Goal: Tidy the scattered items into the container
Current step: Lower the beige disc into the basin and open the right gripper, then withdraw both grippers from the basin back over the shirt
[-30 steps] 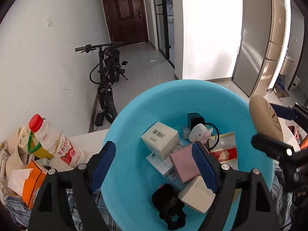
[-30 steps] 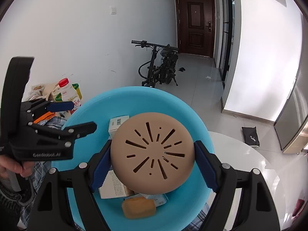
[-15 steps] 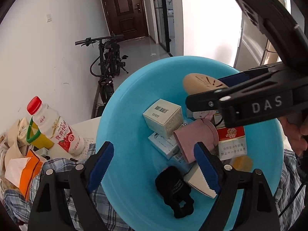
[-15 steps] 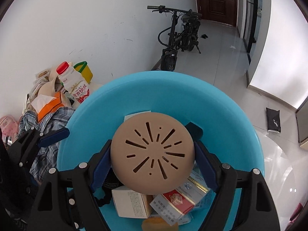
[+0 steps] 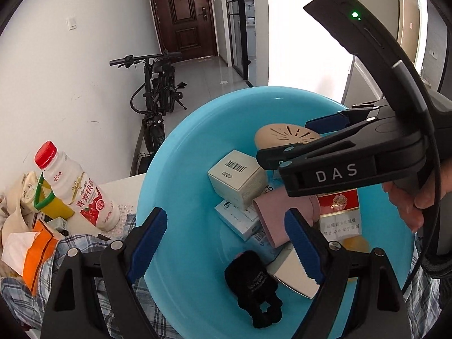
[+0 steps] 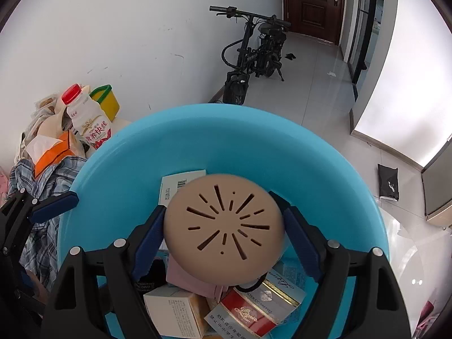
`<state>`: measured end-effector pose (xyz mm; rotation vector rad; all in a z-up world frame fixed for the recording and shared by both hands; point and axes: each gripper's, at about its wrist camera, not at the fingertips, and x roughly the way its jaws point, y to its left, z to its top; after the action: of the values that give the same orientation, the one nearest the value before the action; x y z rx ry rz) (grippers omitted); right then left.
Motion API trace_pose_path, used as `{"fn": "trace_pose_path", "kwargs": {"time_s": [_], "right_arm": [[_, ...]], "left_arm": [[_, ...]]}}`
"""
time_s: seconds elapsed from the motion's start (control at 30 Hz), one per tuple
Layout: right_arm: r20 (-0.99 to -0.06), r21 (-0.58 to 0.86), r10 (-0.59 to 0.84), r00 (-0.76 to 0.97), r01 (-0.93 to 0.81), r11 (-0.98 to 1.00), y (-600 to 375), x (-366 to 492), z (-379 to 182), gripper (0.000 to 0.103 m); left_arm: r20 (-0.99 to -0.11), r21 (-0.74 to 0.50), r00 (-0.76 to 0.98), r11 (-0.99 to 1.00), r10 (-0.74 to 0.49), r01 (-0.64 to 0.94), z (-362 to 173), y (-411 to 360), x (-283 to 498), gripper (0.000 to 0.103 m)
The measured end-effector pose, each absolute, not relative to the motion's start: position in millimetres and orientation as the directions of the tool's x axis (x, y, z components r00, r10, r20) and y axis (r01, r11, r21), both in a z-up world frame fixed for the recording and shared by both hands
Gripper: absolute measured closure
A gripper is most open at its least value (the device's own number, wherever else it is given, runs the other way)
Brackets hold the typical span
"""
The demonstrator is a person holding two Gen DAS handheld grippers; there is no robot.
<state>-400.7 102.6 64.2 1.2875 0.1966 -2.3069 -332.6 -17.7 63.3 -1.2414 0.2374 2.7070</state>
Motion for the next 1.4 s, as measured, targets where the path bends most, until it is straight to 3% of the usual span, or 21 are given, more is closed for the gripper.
{"fn": "trace_pose_path", "kwargs": {"time_s": [0.1, 0.8, 1.4], "right_arm": [[-0.807, 0.112, -0.361, -0.467, 0.479, -0.871, 106, -394, 75, 0.013], [-0.675, 0.091, -0.424, -0.604, 0.503, -0.86, 150, -229, 149, 0.013], [-0.633, 0.063, -0.441, -0.636, 0.526, -0.848, 148, -93, 100, 0.013]], "left_arm": [[-0.76, 0.083, -0.646, -0.975, 0.071, -0.204, 65, -15, -330, 0.016], [-0.715, 0.058, -0.69, -0.975, 0.11, -0.215, 109, -24, -220, 0.016], [-0.719, 0.07, -0.689, -0.977, 0.091, -0.202, 87, -34, -114, 0.016]]}}
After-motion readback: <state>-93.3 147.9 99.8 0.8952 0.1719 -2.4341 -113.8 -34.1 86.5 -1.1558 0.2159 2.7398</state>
